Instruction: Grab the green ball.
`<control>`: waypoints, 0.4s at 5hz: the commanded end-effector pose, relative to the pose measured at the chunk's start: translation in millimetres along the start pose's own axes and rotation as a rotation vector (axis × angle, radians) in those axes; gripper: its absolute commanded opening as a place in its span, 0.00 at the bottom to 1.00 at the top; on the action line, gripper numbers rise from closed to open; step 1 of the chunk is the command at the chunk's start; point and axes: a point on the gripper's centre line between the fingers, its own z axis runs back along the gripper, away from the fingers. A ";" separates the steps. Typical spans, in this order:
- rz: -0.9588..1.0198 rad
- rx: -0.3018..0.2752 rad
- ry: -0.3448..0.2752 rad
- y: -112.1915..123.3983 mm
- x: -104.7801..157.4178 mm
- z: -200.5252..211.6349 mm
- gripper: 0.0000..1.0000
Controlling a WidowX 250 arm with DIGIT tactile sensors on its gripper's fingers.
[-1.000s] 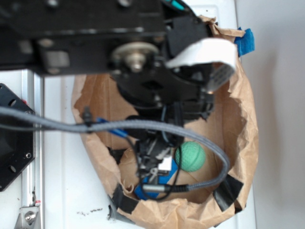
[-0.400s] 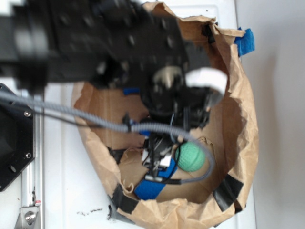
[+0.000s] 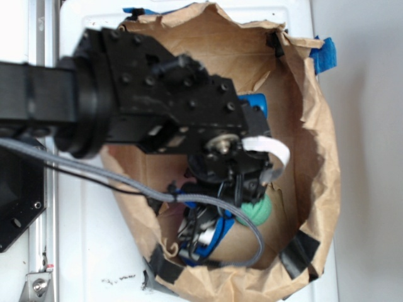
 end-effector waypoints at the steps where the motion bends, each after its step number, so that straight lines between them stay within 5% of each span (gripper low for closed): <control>1: -0.079 0.049 -0.131 -24.3 16.2 11.2 1.00; 2: -0.085 0.040 -0.154 -11.3 49.6 7.0 1.00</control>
